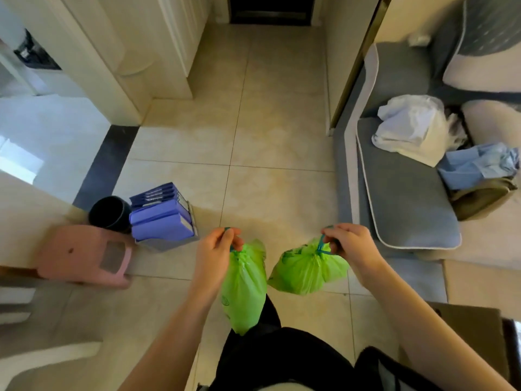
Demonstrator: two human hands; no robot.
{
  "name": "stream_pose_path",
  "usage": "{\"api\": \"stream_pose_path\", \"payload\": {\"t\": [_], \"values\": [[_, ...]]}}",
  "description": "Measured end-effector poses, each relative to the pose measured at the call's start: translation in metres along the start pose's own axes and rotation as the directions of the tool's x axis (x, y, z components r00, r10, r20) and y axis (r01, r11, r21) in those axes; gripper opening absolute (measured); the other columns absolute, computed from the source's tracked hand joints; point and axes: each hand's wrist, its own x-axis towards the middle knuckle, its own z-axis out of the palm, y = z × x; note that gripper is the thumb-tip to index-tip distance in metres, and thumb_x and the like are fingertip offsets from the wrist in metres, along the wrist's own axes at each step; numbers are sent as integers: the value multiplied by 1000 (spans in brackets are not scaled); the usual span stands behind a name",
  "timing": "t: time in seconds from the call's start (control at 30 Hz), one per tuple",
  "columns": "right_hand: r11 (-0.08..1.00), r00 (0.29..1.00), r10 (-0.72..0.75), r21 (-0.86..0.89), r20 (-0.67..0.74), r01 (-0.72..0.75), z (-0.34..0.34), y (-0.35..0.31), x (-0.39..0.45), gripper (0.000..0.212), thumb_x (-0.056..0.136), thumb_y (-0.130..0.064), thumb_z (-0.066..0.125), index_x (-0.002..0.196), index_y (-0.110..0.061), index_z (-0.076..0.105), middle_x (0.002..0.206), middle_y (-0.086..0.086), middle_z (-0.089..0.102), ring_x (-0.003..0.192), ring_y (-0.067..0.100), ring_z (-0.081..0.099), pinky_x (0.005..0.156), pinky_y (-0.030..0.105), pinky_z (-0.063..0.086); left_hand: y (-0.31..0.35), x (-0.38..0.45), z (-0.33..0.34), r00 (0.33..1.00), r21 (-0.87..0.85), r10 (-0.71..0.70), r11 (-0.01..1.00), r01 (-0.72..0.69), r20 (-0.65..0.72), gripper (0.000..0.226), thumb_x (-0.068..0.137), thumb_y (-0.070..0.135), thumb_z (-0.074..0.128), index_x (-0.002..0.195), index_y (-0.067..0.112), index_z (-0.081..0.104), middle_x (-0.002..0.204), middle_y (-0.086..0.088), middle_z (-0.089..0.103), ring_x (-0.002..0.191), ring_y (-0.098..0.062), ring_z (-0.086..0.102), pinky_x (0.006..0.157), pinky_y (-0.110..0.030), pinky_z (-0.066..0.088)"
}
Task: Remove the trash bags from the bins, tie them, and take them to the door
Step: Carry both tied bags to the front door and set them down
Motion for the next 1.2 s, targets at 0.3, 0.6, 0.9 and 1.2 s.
{"api": "stream_pose_path", "payload": {"t": [0.3,0.6,0.9,1.2], "values": [[998,998,-47,44,-53,49,31,-131,136,24,84,-6,63,62,0,64,54,9,50,48,15,44,48,20,39,86,200,28,991,51,24,998,-31,135,24,97,3,47,83,8,66,65,-3,65,55,-3,61,62,-17,51],[997,997,-75,30,-5,75,61,-249,295,21,87,-3,58,88,18,64,64,9,60,54,15,46,55,22,44,168,399,67,990,57,116,991,-121,74,27,96,5,49,80,16,67,67,-5,66,58,-10,63,70,-34,55],[998,998,-50,-23,32,51,105,-367,451,27,90,3,48,68,-3,63,68,8,62,51,11,51,53,19,46,231,548,109,996,-5,-22,1000,22,-83,19,91,8,53,82,7,70,68,-8,66,68,-18,65,81,-36,55],[997,999,-30,75,-17,32,153,-478,603,16,91,6,49,82,9,61,65,10,61,51,17,50,46,17,49,284,728,131,999,-7,-34,999,34,-17,19,90,11,56,81,11,72,72,-5,70,75,-17,68,80,-28,54]]}}
